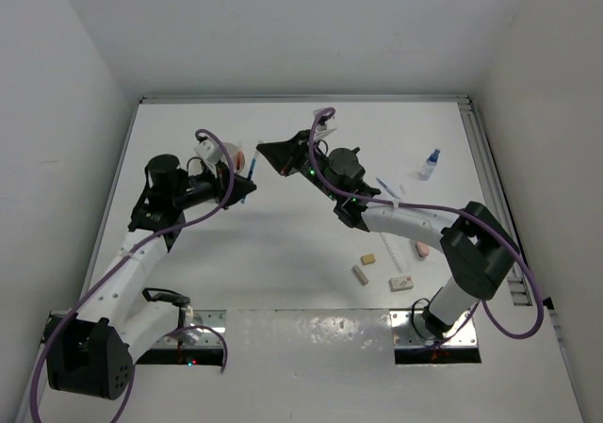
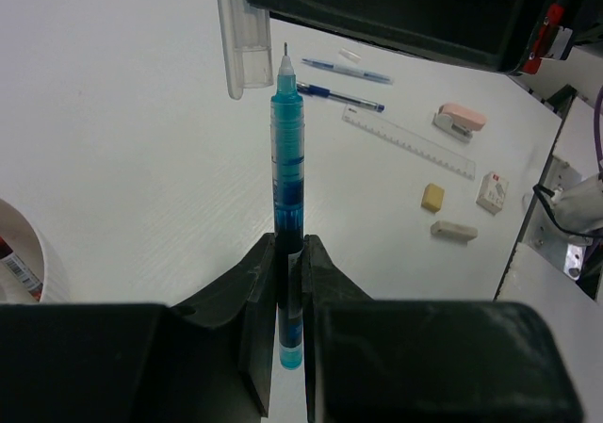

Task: Sort the stationery into containers
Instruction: Close the pen cap on the pen.

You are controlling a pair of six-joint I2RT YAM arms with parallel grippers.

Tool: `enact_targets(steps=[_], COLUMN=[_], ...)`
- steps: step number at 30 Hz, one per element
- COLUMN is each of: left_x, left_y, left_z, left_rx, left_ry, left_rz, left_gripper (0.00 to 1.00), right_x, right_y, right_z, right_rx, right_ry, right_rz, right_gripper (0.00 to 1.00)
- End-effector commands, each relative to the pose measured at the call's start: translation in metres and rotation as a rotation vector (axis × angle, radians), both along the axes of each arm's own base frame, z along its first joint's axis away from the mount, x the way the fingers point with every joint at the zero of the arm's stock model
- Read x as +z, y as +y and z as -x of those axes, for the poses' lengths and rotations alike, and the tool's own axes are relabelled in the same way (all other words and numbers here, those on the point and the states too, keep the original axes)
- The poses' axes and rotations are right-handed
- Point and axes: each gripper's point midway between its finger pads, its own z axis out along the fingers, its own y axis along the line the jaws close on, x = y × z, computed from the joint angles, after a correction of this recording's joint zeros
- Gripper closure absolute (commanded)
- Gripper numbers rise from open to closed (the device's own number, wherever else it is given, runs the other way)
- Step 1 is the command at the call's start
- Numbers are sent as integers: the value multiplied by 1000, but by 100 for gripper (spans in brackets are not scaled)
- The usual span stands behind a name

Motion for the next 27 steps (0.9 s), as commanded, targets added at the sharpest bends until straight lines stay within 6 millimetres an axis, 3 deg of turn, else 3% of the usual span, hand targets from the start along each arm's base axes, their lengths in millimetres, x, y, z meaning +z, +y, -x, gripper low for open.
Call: enact_targets(steps=[1,6,14,27], left_x=[21,3,4,7], left_y=[-1,2,4,5], left_z=[-3,1,-2,-5], left_rx=[-16,-12,2,15], left_ry=[-67,-25,-21,-36], left_rz=[4,-32,-37,-37], left_gripper=[100,100,100,100], right_x=[32,44,51,37], right_y=[-7,-10,-9,-2], right_z=[7,9,12,17], right_rx=[-13,-15,0,20], right_ry=[-69,-98,-109,-93], right_rz=[-65,-71,-94,-49], right_gripper=[100,100,100,100])
